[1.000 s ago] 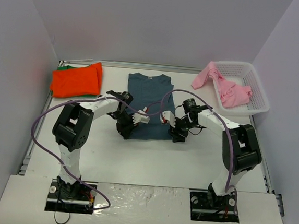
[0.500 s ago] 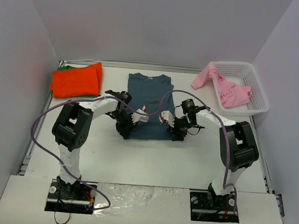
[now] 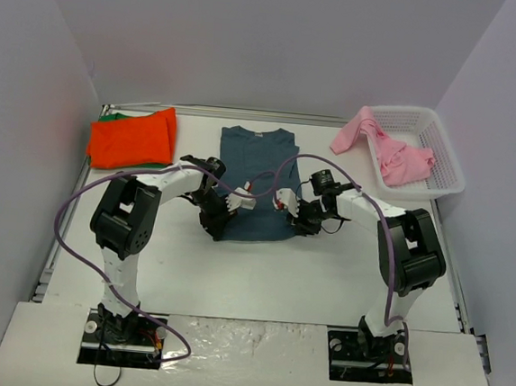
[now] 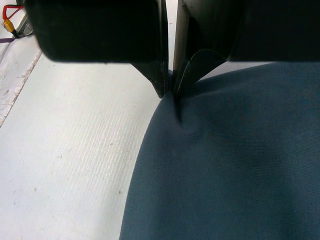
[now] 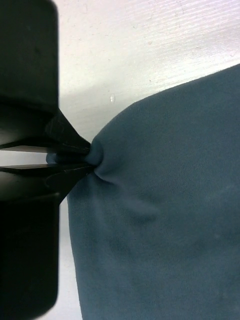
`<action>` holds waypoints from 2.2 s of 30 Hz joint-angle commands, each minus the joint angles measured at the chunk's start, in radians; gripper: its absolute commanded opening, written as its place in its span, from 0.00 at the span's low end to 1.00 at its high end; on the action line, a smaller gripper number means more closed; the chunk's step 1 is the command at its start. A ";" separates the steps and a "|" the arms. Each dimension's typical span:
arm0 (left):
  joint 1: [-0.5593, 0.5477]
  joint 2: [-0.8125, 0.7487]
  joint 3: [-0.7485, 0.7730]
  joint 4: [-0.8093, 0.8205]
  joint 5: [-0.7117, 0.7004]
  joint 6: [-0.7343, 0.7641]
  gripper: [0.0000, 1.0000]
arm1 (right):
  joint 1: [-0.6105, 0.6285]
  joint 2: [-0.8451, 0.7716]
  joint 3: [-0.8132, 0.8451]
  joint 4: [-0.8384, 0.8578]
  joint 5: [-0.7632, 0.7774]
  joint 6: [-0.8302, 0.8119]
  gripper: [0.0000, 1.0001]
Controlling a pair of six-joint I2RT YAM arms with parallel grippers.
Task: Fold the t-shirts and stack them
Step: Grab one side of the 2/3 rectangular tshirt with both arms, then fold the long partially folded tshirt into a neat square
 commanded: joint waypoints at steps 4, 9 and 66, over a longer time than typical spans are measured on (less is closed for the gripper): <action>0.004 -0.059 0.051 -0.063 0.017 0.027 0.02 | 0.021 -0.058 -0.022 -0.112 0.067 0.064 0.00; 0.005 -0.116 0.051 -0.077 -0.006 0.030 0.02 | 0.023 -0.122 0.018 -0.214 0.052 0.078 0.00; 0.037 -0.394 0.143 -0.160 0.009 0.058 0.03 | -0.055 -0.122 0.463 -0.675 -0.078 -0.048 0.00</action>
